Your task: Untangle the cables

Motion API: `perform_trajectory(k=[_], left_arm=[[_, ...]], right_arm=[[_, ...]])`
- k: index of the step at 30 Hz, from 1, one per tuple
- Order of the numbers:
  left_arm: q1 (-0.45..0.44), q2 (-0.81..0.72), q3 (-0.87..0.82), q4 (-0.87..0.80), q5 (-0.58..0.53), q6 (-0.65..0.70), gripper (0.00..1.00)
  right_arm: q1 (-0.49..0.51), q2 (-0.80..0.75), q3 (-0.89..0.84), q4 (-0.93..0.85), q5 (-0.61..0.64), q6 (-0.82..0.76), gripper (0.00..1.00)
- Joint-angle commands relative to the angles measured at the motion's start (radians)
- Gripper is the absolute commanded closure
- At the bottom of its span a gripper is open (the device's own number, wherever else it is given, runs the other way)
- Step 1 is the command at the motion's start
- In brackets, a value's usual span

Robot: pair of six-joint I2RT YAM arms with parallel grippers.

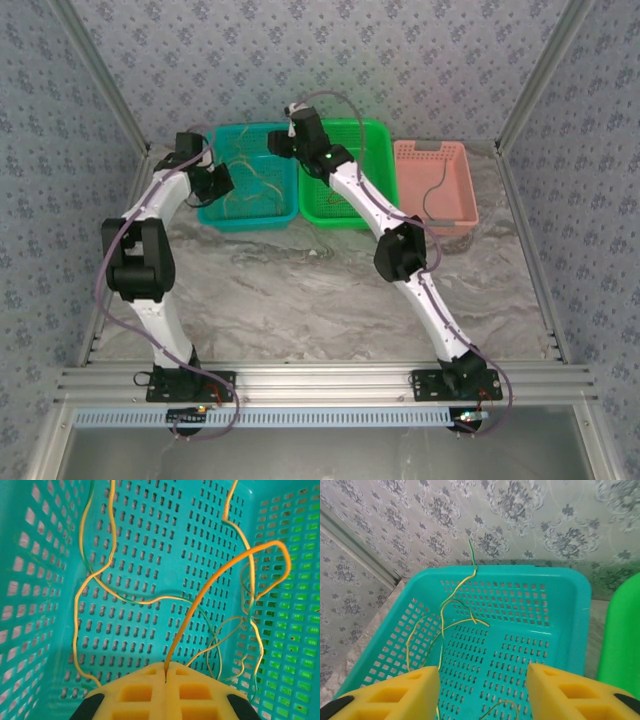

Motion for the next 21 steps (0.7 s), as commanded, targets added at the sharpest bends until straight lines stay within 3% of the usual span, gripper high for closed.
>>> perform_trajectory(k=[1, 4, 12, 14, 16, 18, 21], left_arm=[[-0.006, 0.038, 0.067, -0.015, 0.043, -0.022, 1.0], [-0.01, 0.071, 0.108, -0.025, 0.062, -0.024, 0.94], [-0.023, 0.156, 0.268, -0.091, 0.08, -0.008, 0.94], [-0.024, 0.177, 0.308, -0.126, 0.076, 0.005, 0.8], [-0.026, 0.175, 0.317, -0.143, 0.052, 0.012, 0.57], [-0.029, 0.14, 0.287, -0.142, 0.017, 0.013, 0.4], [-0.032, 0.057, 0.221, -0.131, -0.044, 0.012, 0.28]], right_arm=[[0.003, -0.167, 0.008, -0.064, 0.012, -0.031, 0.52], [0.022, -0.285, -0.117, -0.052, 0.047, -0.074, 0.54], [0.054, -0.641, -0.565, 0.071, 0.138, -0.104, 0.54], [0.054, -0.721, -0.673, 0.088, 0.159, -0.098, 0.54], [0.053, -0.819, -0.791, 0.106, 0.19, -0.091, 0.54], [0.051, -0.908, -0.909, 0.125, 0.217, -0.08, 0.53], [0.046, -1.038, -1.067, 0.138, 0.261, -0.06, 0.52]])
